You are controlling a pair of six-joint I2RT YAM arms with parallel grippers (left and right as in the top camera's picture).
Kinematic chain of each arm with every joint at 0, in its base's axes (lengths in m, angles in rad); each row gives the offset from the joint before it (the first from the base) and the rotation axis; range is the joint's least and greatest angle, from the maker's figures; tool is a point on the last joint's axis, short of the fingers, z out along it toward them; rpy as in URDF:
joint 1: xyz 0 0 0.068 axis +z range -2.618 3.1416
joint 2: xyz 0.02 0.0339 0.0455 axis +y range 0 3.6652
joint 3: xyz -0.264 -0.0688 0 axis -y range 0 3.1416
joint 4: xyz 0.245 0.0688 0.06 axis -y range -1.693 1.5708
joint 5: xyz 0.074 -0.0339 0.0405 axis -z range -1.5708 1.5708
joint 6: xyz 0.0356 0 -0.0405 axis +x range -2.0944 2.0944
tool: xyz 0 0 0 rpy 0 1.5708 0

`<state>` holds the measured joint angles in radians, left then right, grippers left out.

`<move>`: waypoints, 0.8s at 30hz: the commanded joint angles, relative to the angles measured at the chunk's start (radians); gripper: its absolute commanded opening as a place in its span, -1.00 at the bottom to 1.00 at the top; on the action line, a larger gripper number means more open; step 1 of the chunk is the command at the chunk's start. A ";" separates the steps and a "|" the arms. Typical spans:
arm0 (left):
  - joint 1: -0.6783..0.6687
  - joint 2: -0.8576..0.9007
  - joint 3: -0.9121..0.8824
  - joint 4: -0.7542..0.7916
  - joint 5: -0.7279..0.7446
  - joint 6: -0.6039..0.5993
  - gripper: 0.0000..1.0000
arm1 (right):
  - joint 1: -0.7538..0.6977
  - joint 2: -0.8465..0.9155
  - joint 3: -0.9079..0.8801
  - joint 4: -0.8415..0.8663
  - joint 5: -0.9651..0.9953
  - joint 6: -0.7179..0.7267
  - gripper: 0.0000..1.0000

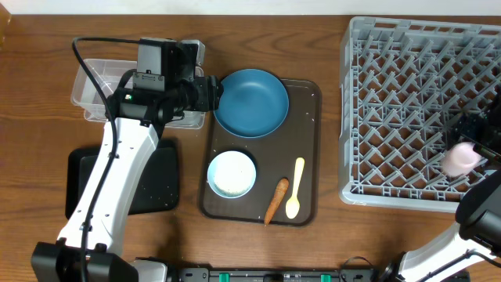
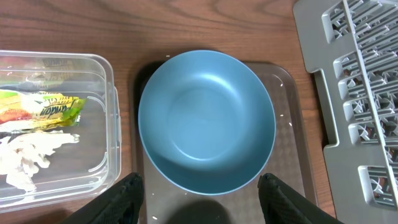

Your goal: Sort waste into correct bins and load items into the dishwasher rack

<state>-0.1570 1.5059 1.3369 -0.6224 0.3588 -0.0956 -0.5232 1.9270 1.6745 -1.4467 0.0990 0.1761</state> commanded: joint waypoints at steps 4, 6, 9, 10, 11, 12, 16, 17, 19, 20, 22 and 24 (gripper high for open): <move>0.003 0.003 0.009 -0.002 -0.013 0.016 0.25 | 0.003 -0.002 0.013 0.004 -0.003 0.000 0.65; 0.003 0.003 0.009 -0.002 -0.013 0.016 0.25 | 0.011 -0.016 0.018 0.015 -0.003 -0.007 0.64; 0.003 0.003 0.009 -0.002 -0.013 0.016 0.25 | 0.033 -0.049 0.039 0.033 -0.010 -0.010 0.63; 0.003 0.003 0.009 -0.002 -0.013 0.016 0.25 | 0.046 -0.067 0.049 0.050 -0.037 -0.021 0.63; 0.003 0.003 0.009 -0.002 -0.013 0.016 0.25 | 0.059 -0.084 0.058 0.070 -0.072 -0.035 0.62; 0.003 0.003 0.009 -0.002 -0.013 0.016 0.25 | 0.076 -0.106 0.066 0.099 -0.124 -0.047 0.61; 0.003 0.003 0.009 -0.010 -0.013 0.016 0.25 | 0.169 -0.181 0.069 0.257 -0.372 -0.115 0.60; 0.003 0.003 0.009 -0.018 -0.014 0.016 0.25 | 0.202 -0.192 0.069 0.303 -0.420 -0.127 0.60; 0.003 0.003 0.009 -0.040 -0.038 0.016 0.25 | 0.264 -0.199 0.069 0.378 -0.462 -0.134 0.64; 0.003 0.003 0.009 -0.058 -0.074 0.016 0.25 | 0.305 -0.199 0.069 0.418 -0.472 -0.133 0.65; 0.004 0.003 0.009 -0.093 -0.159 0.001 0.25 | 0.381 -0.188 0.066 0.481 -0.469 -0.133 0.66; 0.005 0.003 0.009 -0.121 -0.233 -0.026 0.25 | 0.453 -0.167 0.064 0.536 -0.469 -0.133 0.65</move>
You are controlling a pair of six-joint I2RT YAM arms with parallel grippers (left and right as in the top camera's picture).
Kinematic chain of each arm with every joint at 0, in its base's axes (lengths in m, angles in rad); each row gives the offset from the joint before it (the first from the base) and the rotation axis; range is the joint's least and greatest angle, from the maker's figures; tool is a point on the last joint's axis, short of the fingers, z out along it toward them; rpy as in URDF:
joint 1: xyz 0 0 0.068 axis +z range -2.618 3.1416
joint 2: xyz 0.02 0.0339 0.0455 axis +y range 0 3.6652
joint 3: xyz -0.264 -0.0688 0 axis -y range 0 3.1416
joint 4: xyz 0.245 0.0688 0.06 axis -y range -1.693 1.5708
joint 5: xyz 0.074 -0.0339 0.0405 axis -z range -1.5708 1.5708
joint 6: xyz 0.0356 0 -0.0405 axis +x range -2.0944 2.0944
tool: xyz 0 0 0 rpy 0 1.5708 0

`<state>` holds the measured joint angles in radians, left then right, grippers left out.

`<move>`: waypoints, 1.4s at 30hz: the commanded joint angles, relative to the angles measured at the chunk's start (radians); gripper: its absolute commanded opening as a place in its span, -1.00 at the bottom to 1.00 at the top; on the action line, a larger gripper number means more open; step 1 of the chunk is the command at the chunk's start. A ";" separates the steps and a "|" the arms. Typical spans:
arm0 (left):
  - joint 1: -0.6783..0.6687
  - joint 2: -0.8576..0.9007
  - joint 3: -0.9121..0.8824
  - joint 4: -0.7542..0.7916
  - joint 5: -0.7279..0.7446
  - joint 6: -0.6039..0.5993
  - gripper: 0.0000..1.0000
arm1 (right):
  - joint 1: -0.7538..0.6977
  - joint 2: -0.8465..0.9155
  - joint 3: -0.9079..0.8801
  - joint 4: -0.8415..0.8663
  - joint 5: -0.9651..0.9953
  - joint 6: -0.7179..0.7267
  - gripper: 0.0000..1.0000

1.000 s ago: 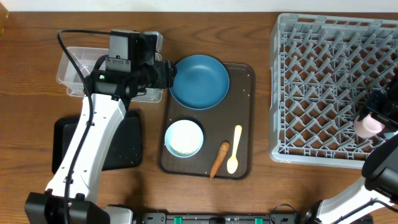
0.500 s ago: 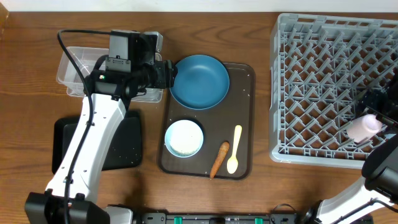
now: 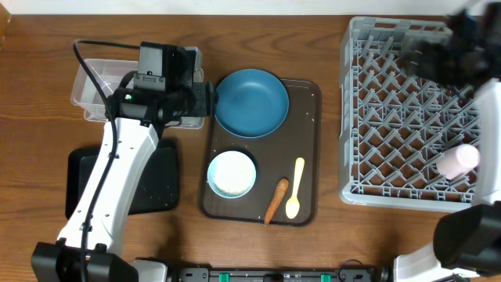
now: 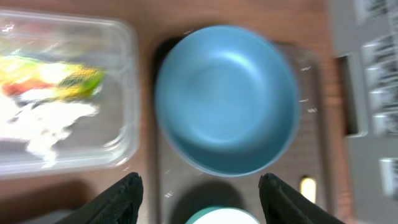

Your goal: Sort waste into correct bins and load items into the dishwasher rack

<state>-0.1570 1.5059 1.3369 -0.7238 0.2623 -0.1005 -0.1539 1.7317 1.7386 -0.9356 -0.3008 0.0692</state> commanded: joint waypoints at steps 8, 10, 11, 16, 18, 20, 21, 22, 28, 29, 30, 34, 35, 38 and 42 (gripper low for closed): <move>0.067 0.003 0.009 -0.077 -0.203 -0.077 0.25 | 0.332 0.203 0.000 0.171 -0.066 -0.002 0.55; 0.084 0.003 0.009 -0.084 -0.203 -0.090 0.26 | 0.378 0.256 0.000 0.201 -0.044 0.009 0.43; 0.090 0.003 0.009 -0.085 -0.203 -0.092 0.25 | 0.398 0.279 0.000 0.211 -0.019 0.022 0.42; 0.100 0.003 0.009 -0.089 -0.203 -0.093 0.26 | 0.488 0.391 0.000 0.260 0.111 0.076 0.38; 0.100 0.003 0.009 -0.089 -0.203 -0.093 0.26 | 0.512 0.421 0.000 0.275 0.111 0.076 0.33; 0.100 0.003 0.009 -0.089 -0.203 -0.093 0.26 | 0.534 0.443 0.000 0.286 0.128 0.077 0.16; 0.100 0.003 0.009 -0.090 -0.203 -0.093 0.26 | 0.544 0.451 0.000 0.289 0.151 0.089 0.08; 0.100 0.003 0.009 -0.090 -0.203 -0.093 0.26 | 0.552 0.459 0.000 0.290 0.181 0.106 0.06; 0.100 0.003 0.009 -0.091 -0.203 -0.093 0.26 | 0.567 0.480 -0.001 0.264 0.282 0.164 -0.09; 0.100 0.003 0.009 -0.091 -0.203 -0.093 0.26 | 0.567 0.481 -0.002 0.259 0.282 0.171 -0.13; 0.100 0.003 0.009 -0.091 -0.203 -0.093 0.26 | 0.567 0.482 -0.006 0.259 0.282 0.171 -0.21; 0.100 0.003 0.009 -0.091 -0.203 -0.097 0.26 | 0.567 0.482 -0.028 0.259 0.282 0.203 -0.30; 0.100 0.003 0.009 -0.091 -0.203 -0.097 0.26 | 0.567 0.482 -0.037 0.262 0.282 0.209 -0.30; 0.100 0.003 0.009 -0.091 -0.203 -0.097 0.27 | 0.567 0.482 -0.055 0.263 0.282 0.221 -0.30; 0.100 0.003 0.009 -0.090 -0.203 -0.097 0.26 | 0.567 0.482 -0.060 0.263 0.282 0.222 -0.44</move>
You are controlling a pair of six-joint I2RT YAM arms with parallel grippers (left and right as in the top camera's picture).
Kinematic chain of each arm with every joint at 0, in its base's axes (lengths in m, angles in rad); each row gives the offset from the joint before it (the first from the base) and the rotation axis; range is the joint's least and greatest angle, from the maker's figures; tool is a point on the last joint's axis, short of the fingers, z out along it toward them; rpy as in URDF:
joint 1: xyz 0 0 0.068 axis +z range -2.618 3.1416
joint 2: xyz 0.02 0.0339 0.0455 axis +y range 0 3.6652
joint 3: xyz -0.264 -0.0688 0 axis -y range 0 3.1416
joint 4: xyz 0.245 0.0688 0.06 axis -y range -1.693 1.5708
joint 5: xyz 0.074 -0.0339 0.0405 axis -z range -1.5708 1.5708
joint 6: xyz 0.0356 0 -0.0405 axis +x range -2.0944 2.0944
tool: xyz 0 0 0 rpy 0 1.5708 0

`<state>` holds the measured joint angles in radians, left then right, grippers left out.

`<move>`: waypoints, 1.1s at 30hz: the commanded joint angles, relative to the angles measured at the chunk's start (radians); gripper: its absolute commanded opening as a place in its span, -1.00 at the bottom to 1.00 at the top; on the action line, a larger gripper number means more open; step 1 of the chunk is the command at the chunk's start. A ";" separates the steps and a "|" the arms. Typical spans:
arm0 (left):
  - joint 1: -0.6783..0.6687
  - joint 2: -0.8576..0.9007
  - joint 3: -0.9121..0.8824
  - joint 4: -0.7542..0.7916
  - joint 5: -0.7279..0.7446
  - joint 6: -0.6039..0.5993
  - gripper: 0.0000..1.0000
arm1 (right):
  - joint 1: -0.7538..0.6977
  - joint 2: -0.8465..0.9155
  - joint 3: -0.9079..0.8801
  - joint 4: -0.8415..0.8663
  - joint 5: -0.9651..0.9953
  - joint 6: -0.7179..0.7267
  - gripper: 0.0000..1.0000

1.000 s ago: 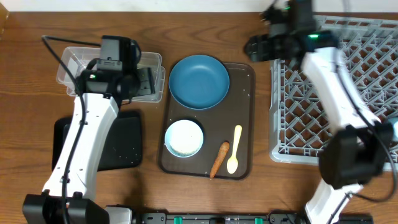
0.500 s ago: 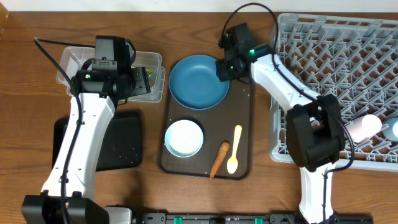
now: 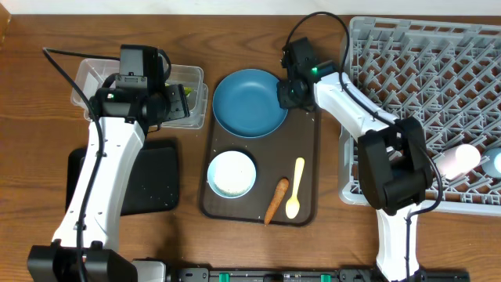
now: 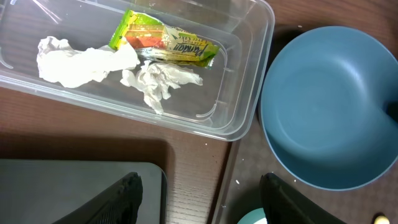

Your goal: Sort waste into correct bins and load items into the dishwasher rack

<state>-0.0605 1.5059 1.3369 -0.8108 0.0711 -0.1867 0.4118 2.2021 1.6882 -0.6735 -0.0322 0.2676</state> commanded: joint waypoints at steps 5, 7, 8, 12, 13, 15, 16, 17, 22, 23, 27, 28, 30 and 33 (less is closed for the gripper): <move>0.003 0.003 0.009 -0.004 -0.011 -0.010 0.27 | 0.001 0.011 -0.010 0.001 0.013 0.024 -0.74; 0.003 0.003 0.009 -0.004 -0.008 -0.010 0.27 | 0.000 0.011 -0.010 0.001 0.013 0.024 -0.81; 0.003 0.003 0.009 -0.004 -0.008 -0.010 0.26 | 0.000 0.011 -0.010 0.001 0.014 0.024 -0.85; 0.003 0.003 0.009 -0.004 -0.008 -0.011 0.26 | -0.003 0.010 -0.008 0.000 0.013 0.024 -0.98; 0.003 0.003 0.009 -0.003 -0.008 -0.010 0.27 | -0.006 0.007 -0.007 -0.002 0.014 0.023 -0.98; 0.003 0.003 0.009 -0.004 -0.008 -0.010 0.27 | -0.015 -0.005 -0.006 -0.003 0.014 0.021 -0.98; 0.003 0.003 0.009 -0.004 -0.008 -0.010 0.27 | -0.024 -0.019 -0.006 -0.003 0.013 0.014 -0.98; 0.003 0.003 0.009 -0.004 -0.008 -0.010 0.27 | -0.032 -0.031 -0.006 -0.003 0.014 0.008 -0.98; 0.003 0.003 0.009 -0.003 -0.008 -0.010 0.27 | -0.080 -0.150 -0.006 -0.009 0.014 -0.072 -0.98; 0.003 0.003 0.009 -0.003 -0.008 -0.010 0.27 | -0.092 -0.182 -0.006 -0.011 0.014 -0.096 -0.98; 0.003 0.003 0.009 -0.003 -0.008 -0.010 0.27 | -0.135 -0.303 -0.006 -0.031 0.071 -0.155 -0.98; 0.003 0.003 0.009 -0.003 -0.008 -0.010 0.27 | -0.150 -0.338 -0.006 -0.037 0.109 -0.166 -0.98; 0.003 0.003 0.009 -0.003 -0.008 -0.010 0.27 | -0.179 -0.399 -0.006 -0.041 0.191 -0.201 -0.98; 0.003 0.003 0.009 -0.003 -0.008 -0.010 0.27 | -0.225 -0.480 -0.006 -0.037 0.346 -0.292 -0.98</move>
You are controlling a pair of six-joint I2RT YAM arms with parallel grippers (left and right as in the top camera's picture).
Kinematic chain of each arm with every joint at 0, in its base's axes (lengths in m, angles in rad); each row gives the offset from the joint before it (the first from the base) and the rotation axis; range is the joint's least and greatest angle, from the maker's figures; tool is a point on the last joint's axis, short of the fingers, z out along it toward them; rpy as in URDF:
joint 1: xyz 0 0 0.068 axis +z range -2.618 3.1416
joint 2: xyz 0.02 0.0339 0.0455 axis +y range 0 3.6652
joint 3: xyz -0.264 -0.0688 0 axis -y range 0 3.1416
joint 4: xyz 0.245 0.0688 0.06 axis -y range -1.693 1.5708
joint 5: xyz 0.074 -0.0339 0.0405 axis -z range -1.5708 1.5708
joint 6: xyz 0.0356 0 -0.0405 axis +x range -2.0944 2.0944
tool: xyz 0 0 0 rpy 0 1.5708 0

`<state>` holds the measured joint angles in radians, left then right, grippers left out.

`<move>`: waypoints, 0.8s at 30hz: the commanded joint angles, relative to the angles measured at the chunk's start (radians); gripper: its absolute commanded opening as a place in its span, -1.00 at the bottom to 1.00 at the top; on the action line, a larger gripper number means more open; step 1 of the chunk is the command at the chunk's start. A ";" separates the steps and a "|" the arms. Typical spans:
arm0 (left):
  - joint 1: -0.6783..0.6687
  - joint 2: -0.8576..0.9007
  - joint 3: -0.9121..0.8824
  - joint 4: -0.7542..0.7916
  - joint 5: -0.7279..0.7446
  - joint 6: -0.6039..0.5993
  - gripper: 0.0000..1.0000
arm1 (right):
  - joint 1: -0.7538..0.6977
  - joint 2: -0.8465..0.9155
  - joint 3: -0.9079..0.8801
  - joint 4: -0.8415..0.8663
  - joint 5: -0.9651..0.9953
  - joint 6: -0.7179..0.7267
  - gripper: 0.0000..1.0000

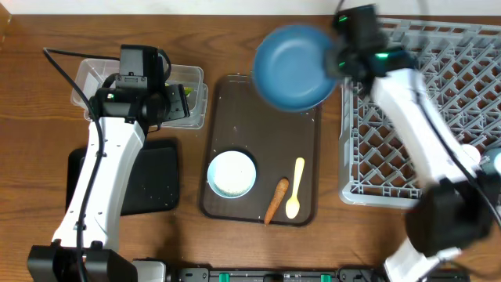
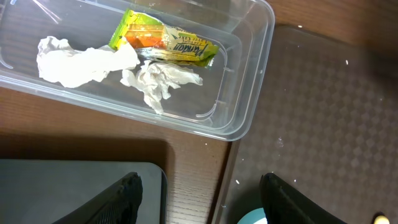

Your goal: Sort waste into correct bins and load items into the dishwasher rack

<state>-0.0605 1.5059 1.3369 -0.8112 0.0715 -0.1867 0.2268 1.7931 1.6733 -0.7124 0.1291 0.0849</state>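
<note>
The blue bowl hangs blurred in the air over the far end of the brown tray, beside the grey dishwasher rack. My right gripper is shut on the bowl's right rim. A small white bowl, a carrot piece and a yellow spoon lie on the tray's near half. My left gripper stands open and empty over the gap between the clear bin and the tray. A snack wrapper and crumpled tissues lie in the bin.
A black flat bin lies at the near left, below the clear bin. My right arm crosses over the rack from the near right. The rack's left wall stands close to the tray's right edge.
The blue bowl was resting on the tray with my right gripper at its right rim. Now it is off the tray, higher and further right, held by that gripper. The left arm has not moved.
At first my left gripper was open over the blue bowl while my right was at the rack's right side by a pink cup. Then the cup lay in the rack and the right arm was at the rack's far edge. Later the left stood over the clear bin and the right reached the bowl, which is now raised.
</note>
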 commanded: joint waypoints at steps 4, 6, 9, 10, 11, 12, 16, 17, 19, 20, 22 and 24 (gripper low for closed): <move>0.003 0.003 0.009 0.005 -0.009 -0.010 0.27 | -0.098 -0.131 0.009 0.048 0.442 -0.276 -0.98; 0.003 0.003 0.009 0.007 -0.008 -0.010 0.27 | -0.131 -0.139 0.009 0.093 0.578 -0.356 -0.98; 0.003 0.003 0.009 0.008 -0.009 -0.010 0.27 | -0.185 -0.135 0.008 0.171 0.724 -0.451 -0.98; 0.003 0.003 0.009 0.008 -0.009 -0.010 0.28 | -0.205 -0.132 0.008 0.196 0.743 -0.484 -0.97; 0.003 0.003 0.009 0.008 -0.009 -0.010 0.27 | -0.230 -0.129 0.008 0.226 0.757 -0.519 -0.97; 0.003 0.003 0.009 0.008 -0.009 -0.010 0.28 | -0.256 -0.124 0.008 0.257 0.762 -0.547 -0.97; 0.003 0.003 0.009 0.008 -0.009 -0.010 0.28 | -0.346 -0.108 0.008 0.358 0.761 -0.595 -0.97; 0.003 0.003 0.009 0.008 -0.009 -0.010 0.28 | -0.365 -0.104 0.008 0.379 0.761 -0.601 -0.98; 0.003 0.003 0.009 0.008 -0.009 -0.010 0.28 | -0.407 -0.092 0.008 0.421 0.761 -0.627 -0.98; 0.003 0.003 0.009 0.008 -0.009 -0.010 0.27 | -0.422 -0.087 0.008 0.433 0.761 -0.639 -0.97; 0.003 0.003 0.009 0.007 -0.009 -0.010 0.27 | -0.460 -0.069 0.008 0.463 0.762 -0.673 -0.97; 0.003 0.003 0.009 0.008 -0.009 -0.010 0.27 | -0.493 -0.047 0.008 0.487 0.766 -0.703 -0.97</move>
<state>-0.0605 1.5059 1.3369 -0.8043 0.0715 -0.1867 -0.2279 1.7191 1.6726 -0.2489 0.8658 -0.5468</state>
